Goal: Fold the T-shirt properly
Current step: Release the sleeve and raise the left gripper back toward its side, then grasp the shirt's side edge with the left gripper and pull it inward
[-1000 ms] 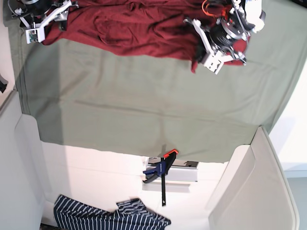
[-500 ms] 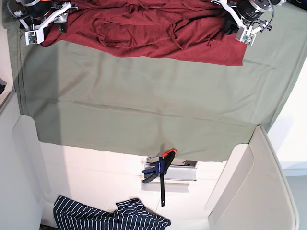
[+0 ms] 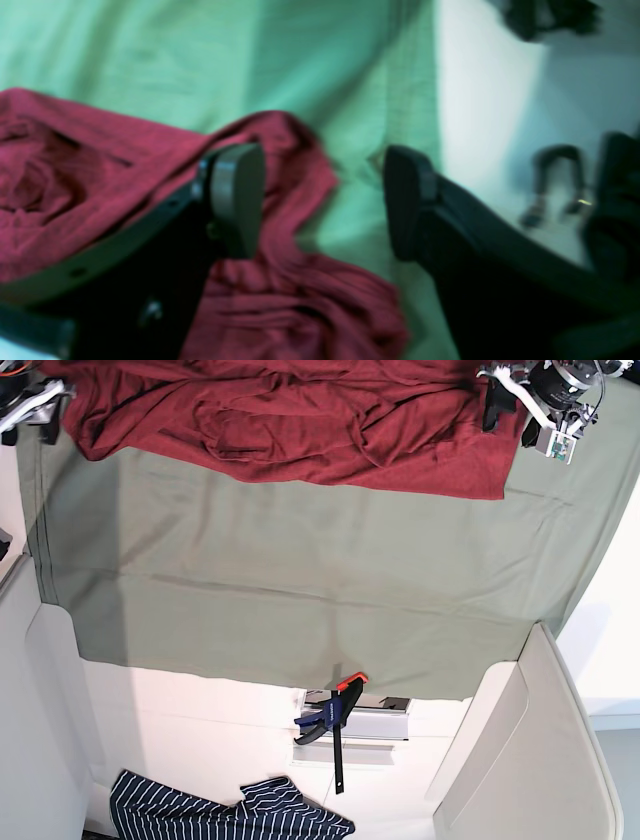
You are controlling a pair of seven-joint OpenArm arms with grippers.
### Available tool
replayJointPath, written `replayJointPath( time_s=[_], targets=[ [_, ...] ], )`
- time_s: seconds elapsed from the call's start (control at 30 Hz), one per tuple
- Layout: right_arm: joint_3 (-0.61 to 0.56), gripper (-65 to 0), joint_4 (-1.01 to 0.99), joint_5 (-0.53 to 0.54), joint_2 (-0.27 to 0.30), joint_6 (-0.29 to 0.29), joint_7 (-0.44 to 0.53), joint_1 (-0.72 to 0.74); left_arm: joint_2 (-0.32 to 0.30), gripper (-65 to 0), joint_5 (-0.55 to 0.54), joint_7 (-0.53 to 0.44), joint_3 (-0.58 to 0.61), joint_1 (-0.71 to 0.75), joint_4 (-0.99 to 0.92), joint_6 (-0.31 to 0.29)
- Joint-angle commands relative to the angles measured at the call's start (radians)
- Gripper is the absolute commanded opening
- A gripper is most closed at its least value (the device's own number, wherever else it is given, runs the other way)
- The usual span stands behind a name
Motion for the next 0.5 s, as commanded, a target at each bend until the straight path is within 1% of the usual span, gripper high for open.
replayJointPath(
  time_s=[0.0, 0.1, 0.2, 0.3, 0.37, 0.4, 0.47],
  targets=[
    [0.032, -27.5, 0.017, 0.015, 0.025, 0.011, 0.016, 0.002, -0.017, -21.3, -0.033, -0.014, -0.029, -0.002, 0.019, -0.010],
    [0.081, -27.5, 0.017, 0.014, 0.054, 0.011, 0.023, -0.011, -0.034, -21.3, -0.083, -0.010, -0.088, -0.002, 0.019, -0.019],
    [0.081, -27.5, 0.016, -0.017, 0.076, 0.011, 0.031, -0.011, -0.050, -21.3, -0.091, -0.004, -0.100, -0.002, 0.016, -0.020],
    [0.079, -27.6, 0.016, -0.015, 0.077, 0.010, 0.069, -0.011, -0.066, -21.3, -0.090, -0.010, -0.100, -0.005, -0.020, -0.020],
    [0.078, -27.7, 0.016, -0.028, 0.077, 0.011, 0.074, -0.011, -0.081, -21.3, -0.083, -0.028, -0.100, -0.011, -0.074, -0.020],
    [0.077, -27.6, 0.016, -0.042, 0.077, 0.011, 0.074, -0.011, -0.089, -21.3, -0.083, -0.035, -0.100, -0.018, -0.107, -0.020],
    [0.072, -27.7, 0.016, -0.102, 0.077, 0.011, 0.076, -0.010, -0.106, -21.3, -0.084, -0.035, -0.100, -0.042, -0.175, -0.020]
  ],
)
